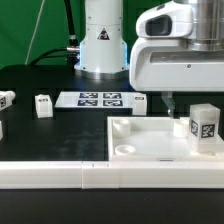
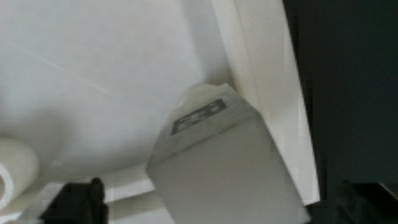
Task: Assemble one leg
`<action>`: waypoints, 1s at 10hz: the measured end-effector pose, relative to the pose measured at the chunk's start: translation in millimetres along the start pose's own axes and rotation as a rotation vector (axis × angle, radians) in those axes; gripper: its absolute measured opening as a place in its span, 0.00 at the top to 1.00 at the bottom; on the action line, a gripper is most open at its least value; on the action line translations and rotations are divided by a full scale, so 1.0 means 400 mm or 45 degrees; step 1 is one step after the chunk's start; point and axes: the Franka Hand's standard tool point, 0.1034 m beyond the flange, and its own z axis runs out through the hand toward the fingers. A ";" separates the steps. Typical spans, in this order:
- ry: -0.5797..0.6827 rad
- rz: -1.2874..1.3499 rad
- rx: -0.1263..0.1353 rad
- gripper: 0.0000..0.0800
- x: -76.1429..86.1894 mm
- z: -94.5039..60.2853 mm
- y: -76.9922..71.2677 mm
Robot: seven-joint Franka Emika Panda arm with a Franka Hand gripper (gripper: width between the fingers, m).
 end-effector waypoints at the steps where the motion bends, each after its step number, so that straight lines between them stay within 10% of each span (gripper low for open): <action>1: -0.001 -0.076 0.000 0.19 -0.002 0.002 -0.003; 4: 0.008 -0.214 0.007 0.19 0.002 0.001 -0.003; 7: 0.007 -0.215 0.007 0.64 0.002 0.001 -0.003; 10: 0.009 -0.102 0.016 0.64 0.003 0.002 -0.002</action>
Offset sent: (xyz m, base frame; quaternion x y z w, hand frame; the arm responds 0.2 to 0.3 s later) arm 0.0000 0.0000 0.0000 0.0000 0.0000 0.0000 1.0000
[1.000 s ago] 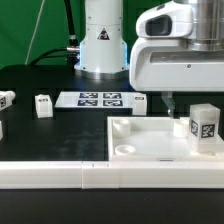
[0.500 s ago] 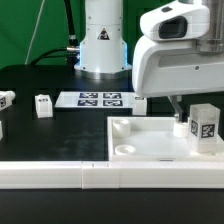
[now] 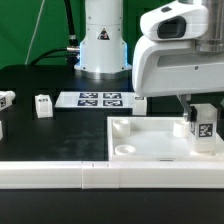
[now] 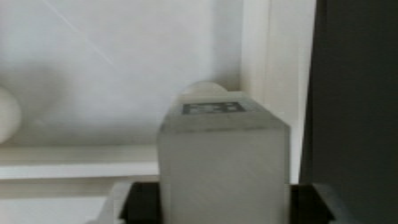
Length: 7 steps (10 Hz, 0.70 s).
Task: Assemble one leg
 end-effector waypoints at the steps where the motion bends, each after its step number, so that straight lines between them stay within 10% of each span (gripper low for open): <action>1: 0.005 0.163 0.015 0.64 0.002 0.001 0.003; 7: 0.009 1.178 0.038 0.64 0.002 0.003 0.013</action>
Offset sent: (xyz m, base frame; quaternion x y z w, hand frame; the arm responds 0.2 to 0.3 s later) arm 0.0009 -0.0115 -0.0073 -0.0363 0.0105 0.3032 0.9522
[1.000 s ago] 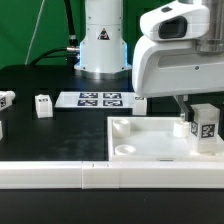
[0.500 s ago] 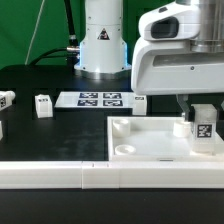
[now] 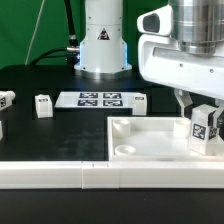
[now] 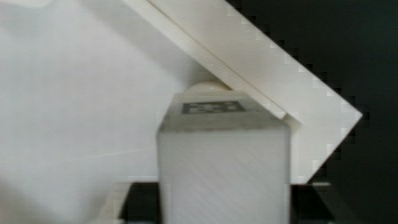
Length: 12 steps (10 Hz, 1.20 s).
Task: Assemble one leg
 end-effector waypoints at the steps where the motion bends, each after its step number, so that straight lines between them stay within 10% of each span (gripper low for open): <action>1: 0.004 0.141 0.005 0.64 0.000 0.000 0.001; 7: -0.038 0.540 0.024 0.64 0.006 0.000 0.002; 9: -0.039 0.451 0.029 0.28 0.004 0.000 -0.001; 12: -0.033 0.025 0.033 0.19 -0.005 0.001 -0.005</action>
Offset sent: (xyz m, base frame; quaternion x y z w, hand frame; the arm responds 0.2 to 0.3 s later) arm 0.0022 -0.0107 -0.0039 0.0062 -0.0005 0.2159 0.9764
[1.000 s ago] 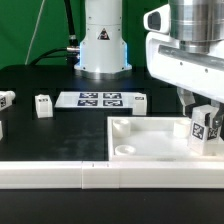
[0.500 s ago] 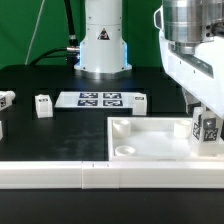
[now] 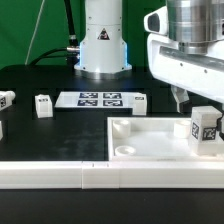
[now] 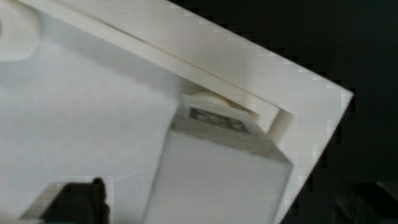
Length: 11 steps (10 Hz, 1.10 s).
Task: Assemble one leg
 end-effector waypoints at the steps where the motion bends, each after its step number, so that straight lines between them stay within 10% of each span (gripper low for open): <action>1: 0.000 -0.134 0.000 0.19 -0.004 0.002 -0.001; 11: 0.065 -1.363 -0.097 0.19 -0.003 0.004 -0.005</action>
Offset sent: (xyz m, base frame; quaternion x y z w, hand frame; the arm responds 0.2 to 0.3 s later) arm 0.0031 0.0068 -0.0016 -0.0049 0.0461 -0.3076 0.9504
